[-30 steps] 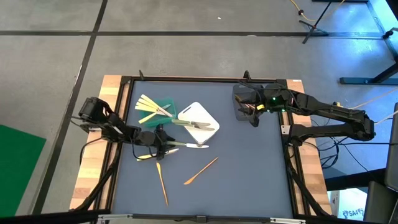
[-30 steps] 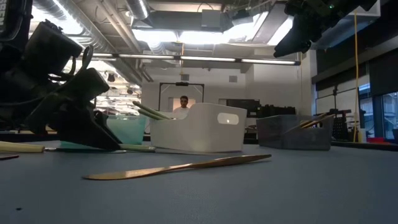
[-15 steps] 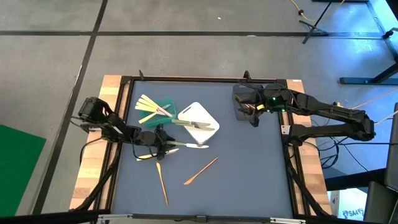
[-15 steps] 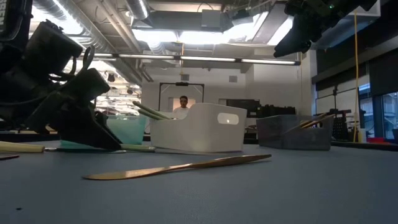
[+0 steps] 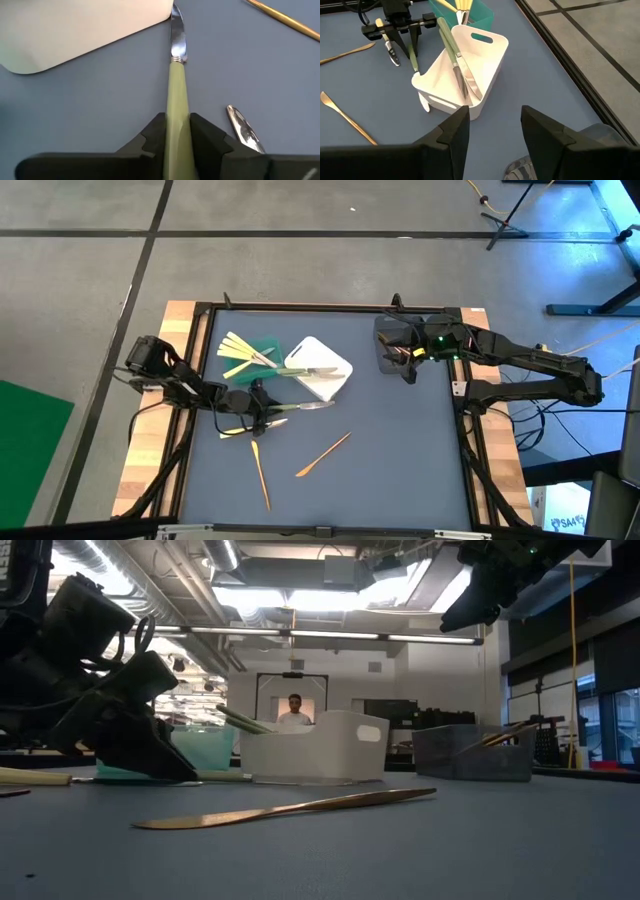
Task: Sort silverware by color (type)
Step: Put the green table knife into the white bin
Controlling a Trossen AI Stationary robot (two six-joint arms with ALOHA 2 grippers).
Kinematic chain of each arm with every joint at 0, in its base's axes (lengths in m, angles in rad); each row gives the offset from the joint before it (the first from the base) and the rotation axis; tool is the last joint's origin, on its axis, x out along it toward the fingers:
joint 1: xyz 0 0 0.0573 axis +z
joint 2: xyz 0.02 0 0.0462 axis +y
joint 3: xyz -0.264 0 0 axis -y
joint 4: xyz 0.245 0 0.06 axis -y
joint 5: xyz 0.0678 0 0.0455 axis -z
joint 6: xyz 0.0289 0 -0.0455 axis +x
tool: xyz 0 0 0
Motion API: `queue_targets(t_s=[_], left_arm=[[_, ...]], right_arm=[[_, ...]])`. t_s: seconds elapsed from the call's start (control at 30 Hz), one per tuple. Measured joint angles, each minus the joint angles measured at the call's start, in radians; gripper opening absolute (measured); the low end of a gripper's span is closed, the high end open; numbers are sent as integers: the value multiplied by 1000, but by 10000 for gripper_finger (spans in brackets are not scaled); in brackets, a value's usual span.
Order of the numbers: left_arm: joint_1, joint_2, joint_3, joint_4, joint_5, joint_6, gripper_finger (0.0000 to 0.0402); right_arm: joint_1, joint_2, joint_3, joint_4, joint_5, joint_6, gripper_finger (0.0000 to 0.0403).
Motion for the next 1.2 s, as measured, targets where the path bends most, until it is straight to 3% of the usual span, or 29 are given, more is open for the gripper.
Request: queue_targets(t_s=[0.5,0.93,1.2], left_arm=[[0,1,0,1,0,0,28],[0,6,-4,89,17,1,27],[-3,7,-3,147,107,-6,26]], right_arm=[[0,0,0,0,0,0,167],[0,0,0,0,0,0,167],[0,0,0,0,0,0,167]])
